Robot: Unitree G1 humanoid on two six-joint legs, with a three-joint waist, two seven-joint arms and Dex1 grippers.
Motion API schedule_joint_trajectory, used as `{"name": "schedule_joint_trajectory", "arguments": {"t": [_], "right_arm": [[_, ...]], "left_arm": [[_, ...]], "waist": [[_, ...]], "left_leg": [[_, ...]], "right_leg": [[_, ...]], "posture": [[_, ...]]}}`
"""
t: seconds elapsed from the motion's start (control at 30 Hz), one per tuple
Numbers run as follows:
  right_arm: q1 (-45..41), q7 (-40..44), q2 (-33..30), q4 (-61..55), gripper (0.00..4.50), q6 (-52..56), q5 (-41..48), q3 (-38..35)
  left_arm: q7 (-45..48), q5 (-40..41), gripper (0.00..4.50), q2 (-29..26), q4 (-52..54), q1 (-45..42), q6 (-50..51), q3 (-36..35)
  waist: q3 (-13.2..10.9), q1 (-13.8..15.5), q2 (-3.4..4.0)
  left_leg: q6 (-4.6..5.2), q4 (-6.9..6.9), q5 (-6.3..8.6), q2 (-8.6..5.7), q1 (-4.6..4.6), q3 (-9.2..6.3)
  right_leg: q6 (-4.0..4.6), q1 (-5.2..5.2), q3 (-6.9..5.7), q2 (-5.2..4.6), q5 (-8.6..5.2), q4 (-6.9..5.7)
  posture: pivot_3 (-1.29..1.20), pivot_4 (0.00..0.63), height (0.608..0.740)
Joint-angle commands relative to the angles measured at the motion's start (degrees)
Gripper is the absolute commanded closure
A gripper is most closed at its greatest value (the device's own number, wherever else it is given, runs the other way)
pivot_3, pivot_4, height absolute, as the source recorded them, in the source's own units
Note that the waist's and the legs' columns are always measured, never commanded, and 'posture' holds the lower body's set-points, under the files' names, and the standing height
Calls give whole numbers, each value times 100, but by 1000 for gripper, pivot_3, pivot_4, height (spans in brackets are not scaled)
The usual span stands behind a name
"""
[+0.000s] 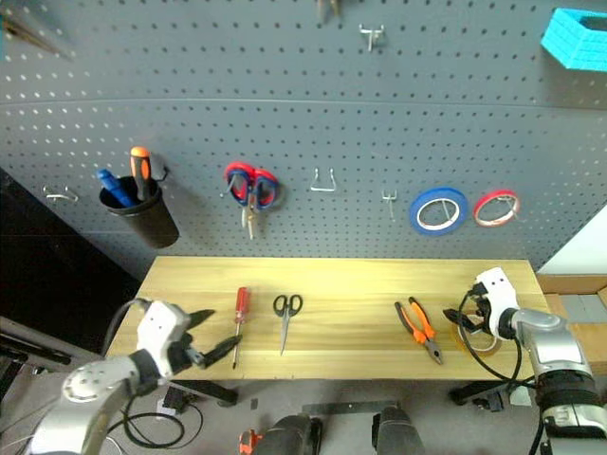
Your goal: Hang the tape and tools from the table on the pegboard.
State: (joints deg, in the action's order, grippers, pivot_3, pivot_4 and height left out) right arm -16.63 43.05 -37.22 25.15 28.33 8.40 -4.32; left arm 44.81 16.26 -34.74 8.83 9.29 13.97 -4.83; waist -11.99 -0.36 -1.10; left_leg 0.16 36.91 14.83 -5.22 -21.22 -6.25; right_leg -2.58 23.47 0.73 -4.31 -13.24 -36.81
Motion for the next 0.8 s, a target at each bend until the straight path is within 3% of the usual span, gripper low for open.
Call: {"name": "schedule_joint_trajectory", "arguments": {"t": [0.03, 0.13, 0.33, 0.57, 0.77, 0.8], "right_arm": [[96, -149, -135, -177, 0, 240, -10, -115], [124, -198, -111, -259, 0, 515, 45, -152], [296, -296, -37, -741, 0, 1097, 154, -139], [361, -506, 161, -799, 0, 1293, 57, 121], [101, -926, 448, -320, 0, 1454, -151, 255], [52, -991, 465, -249, 190, 1467, -171, 239]], "left_arm": [[152, -16, 34, 76, 401, -210, 101, 423], [243, -44, 34, 238, 488, -509, 179, 877], [204, -190, 34, 547, 621, -753, 230, 1534], [257, -185, 34, 420, 845, -569, 231, 1598], [194, -239, 34, 452, 912, -627, 172, 1602], [215, -239, 9, 444, 930, -641, 178, 1616]], "waist": [[-54, -8, 0], [-126, -24, 8], [-300, -125, -13], [-384, -163, -18], [-429, -154, -78], [-431, -154, -84]], "left_leg": [[0, 2, 0, 0, -14, 0], [1, 9, -1, 0, -69, 2], [4, 7, 2, 0, -75, 4], [5, 6, 2, 3, -79, 4], [3, 15, 1, 4, -77, 2], [3, 15, 1, 4, -77, 1]], "right_leg": [[19, 13, 0, 0, 12, -1], [18, 66, 0, 0, 18, -6], [17, 68, 1, -2, 18, -3], [16, 77, 0, -1, 17, -3], [-22, 67, -2, -1, 6, 1], [-23, 67, -2, -1, 7, 3]], "posture": [[-51, 269, 740], [-61, 285, 740], [-74, 317, 740], [-59, 320, 740], [-40, 323, 740], [-40, 323, 740]]}}
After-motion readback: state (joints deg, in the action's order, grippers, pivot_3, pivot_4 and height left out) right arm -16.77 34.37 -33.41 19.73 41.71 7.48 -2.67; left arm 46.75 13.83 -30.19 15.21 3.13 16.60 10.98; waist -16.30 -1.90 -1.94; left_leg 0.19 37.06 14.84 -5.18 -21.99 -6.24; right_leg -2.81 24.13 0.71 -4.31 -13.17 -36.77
